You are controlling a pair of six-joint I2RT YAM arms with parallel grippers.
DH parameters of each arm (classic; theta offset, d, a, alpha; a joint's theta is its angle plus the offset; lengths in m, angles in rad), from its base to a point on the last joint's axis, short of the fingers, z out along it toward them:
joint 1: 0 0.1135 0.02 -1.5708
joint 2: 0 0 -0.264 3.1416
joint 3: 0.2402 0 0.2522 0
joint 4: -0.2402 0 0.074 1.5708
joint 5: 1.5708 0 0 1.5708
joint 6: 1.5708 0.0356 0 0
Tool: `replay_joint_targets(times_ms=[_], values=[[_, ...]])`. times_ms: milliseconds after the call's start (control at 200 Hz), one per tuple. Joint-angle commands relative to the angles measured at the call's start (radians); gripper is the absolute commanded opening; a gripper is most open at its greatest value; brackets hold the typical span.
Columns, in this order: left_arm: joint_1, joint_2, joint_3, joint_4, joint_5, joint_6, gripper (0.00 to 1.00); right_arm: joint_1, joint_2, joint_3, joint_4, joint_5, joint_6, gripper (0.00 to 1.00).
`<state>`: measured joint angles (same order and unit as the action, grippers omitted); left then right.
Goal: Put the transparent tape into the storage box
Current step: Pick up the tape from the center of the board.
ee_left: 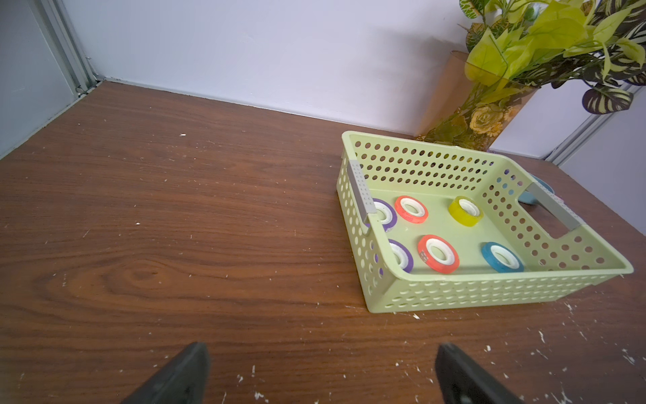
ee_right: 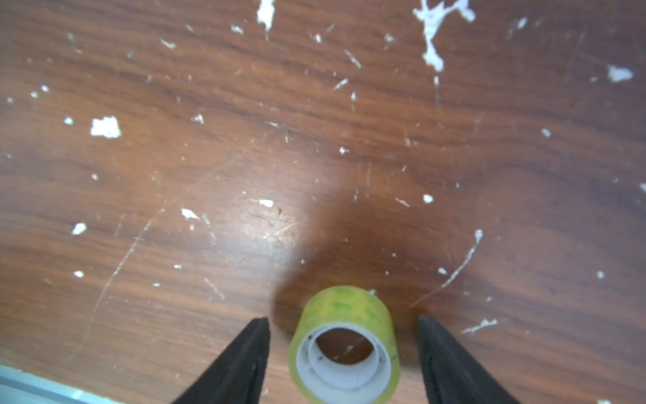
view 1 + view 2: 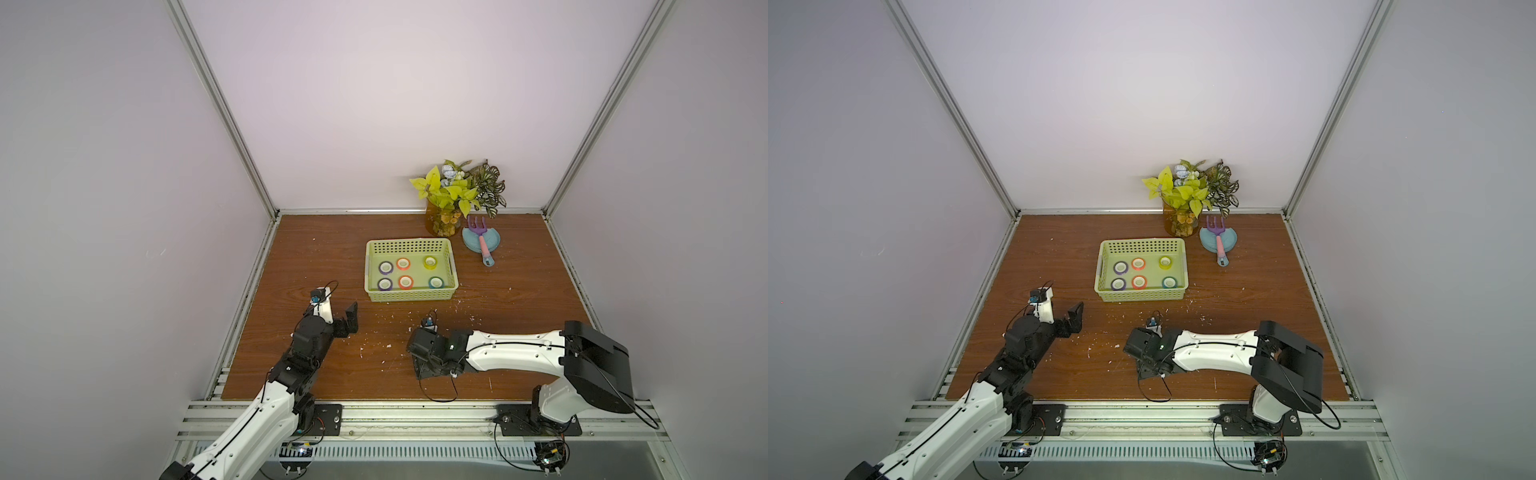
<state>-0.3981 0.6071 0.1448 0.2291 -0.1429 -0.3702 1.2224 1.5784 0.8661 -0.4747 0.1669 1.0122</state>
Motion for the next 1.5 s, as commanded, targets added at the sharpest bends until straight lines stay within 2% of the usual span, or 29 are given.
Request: replay_joint_targets(times_ms=[0, 145, 380, 651, 846, 1151, 1496], values=[[0.008, 0.000, 0.000, 0.016, 0.005, 0.008, 1.00, 0.006, -0.008, -0.023, -0.008, -0.025, 0.006, 0.70], [0.008, 0.000, -0.001, 0.016, 0.005, 0.008, 1.00, 0.009, -0.011, -0.026, -0.025, -0.020, 0.008, 0.58], [0.008, -0.002, -0.001, 0.018, 0.005, 0.008, 1.00, 0.017, 0.008, -0.019, -0.059, -0.013, 0.000, 0.57], [0.009, -0.004, -0.002, 0.015, 0.005, 0.008, 1.00, 0.020, 0.017, 0.001, -0.089, -0.002, -0.020, 0.49], [0.008, -0.009, -0.003, 0.014, 0.006, 0.009, 1.00, 0.006, 0.020, 0.050, -0.129, 0.026, -0.065, 0.48], [0.009, -0.023, -0.005, 0.010, 0.007, 0.009, 1.00, -0.116, -0.031, 0.123, -0.152, 0.016, -0.208, 0.47], [0.008, -0.031, -0.007, 0.007, 0.006, 0.010, 1.00, -0.327, -0.108, 0.237, -0.171, -0.038, -0.393, 0.47]])
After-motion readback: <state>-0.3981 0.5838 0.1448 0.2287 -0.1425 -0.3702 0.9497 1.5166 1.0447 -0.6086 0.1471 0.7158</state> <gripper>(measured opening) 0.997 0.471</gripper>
